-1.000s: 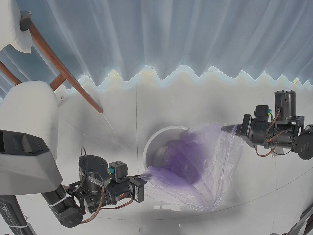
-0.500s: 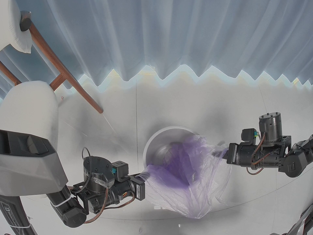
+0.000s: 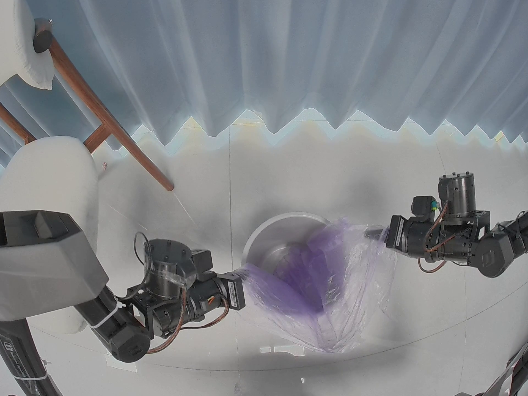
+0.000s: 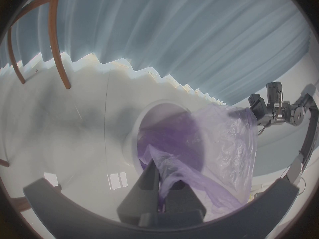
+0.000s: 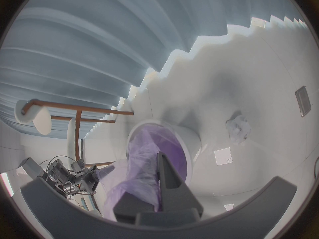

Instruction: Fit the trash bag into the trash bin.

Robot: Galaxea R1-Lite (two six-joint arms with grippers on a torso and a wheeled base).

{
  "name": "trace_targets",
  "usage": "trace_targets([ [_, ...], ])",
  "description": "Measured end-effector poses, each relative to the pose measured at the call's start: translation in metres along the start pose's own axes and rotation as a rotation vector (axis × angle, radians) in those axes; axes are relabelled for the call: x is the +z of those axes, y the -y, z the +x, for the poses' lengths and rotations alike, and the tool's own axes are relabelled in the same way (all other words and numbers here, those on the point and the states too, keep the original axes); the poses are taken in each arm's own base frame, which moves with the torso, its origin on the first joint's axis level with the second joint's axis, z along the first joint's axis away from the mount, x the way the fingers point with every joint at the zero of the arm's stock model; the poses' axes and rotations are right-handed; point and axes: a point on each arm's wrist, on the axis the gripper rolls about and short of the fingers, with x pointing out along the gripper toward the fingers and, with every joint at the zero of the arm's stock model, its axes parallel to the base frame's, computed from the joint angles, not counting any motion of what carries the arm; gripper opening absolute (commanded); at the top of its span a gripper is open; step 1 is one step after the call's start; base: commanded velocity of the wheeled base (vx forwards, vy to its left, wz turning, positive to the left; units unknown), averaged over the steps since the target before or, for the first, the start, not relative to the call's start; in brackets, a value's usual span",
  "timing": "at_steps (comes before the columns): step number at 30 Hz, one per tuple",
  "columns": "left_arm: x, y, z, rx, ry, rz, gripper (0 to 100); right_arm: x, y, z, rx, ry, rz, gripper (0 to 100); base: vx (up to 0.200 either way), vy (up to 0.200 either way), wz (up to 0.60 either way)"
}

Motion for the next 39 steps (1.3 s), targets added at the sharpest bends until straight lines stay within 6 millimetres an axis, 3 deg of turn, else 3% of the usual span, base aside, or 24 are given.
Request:
trace_targets([
  [12, 0.059, -0.006, 0.023, 0.051, 0.037, -0.101, 0, 0.058, 0.004, 0.010, -0.035, 0.063, 0.029, 0, 0.000, 0.000, 0.00],
  [21, 0.095, -0.024, 0.036, 0.104, 0.089, -0.126, 0, 0.086, 0.014, 0.029, -0.061, 0.078, 0.041, 0, 0.000, 0.000, 0.00],
  [33, 0.101, -0.058, 0.047, 0.182, 0.103, -0.153, 0, 0.121, 0.042, 0.047, -0.124, 0.090, 0.017, 0, 0.000, 0.000, 0.00],
  [39, 0.096, -0.069, 0.050, 0.213, 0.086, -0.164, 0, 0.123, 0.062, 0.054, -0.160, 0.079, -0.019, 0, 0.000, 0.000, 0.00],
])
